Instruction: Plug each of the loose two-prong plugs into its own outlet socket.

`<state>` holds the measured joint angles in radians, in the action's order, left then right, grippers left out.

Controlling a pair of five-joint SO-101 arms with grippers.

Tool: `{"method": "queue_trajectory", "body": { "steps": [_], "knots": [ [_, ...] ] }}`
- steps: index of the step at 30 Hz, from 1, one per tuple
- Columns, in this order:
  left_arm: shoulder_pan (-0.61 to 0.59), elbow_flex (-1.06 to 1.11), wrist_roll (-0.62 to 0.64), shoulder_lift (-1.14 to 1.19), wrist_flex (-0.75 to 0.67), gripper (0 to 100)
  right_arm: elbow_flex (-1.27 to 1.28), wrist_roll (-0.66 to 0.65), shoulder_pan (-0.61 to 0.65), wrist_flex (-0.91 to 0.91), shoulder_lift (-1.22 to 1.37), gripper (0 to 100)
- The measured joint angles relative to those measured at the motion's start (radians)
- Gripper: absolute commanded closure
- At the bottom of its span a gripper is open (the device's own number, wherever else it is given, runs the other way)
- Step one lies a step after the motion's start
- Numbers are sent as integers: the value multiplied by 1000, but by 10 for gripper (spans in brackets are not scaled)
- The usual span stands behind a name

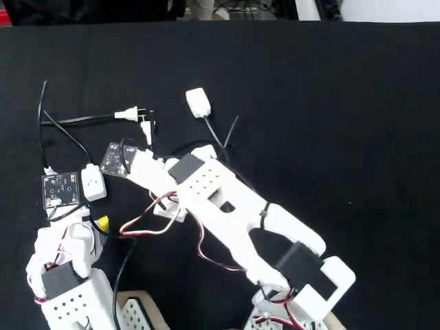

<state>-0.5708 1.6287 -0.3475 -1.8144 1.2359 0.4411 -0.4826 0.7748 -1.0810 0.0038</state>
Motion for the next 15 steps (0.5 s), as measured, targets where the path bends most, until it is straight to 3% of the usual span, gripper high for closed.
{"method": "queue_trajectory", "body": {
  "steps": [15],
  "knots": [
    [0,0,0,0,0,708,2,0,-31,0,0,987]
  ]
}}
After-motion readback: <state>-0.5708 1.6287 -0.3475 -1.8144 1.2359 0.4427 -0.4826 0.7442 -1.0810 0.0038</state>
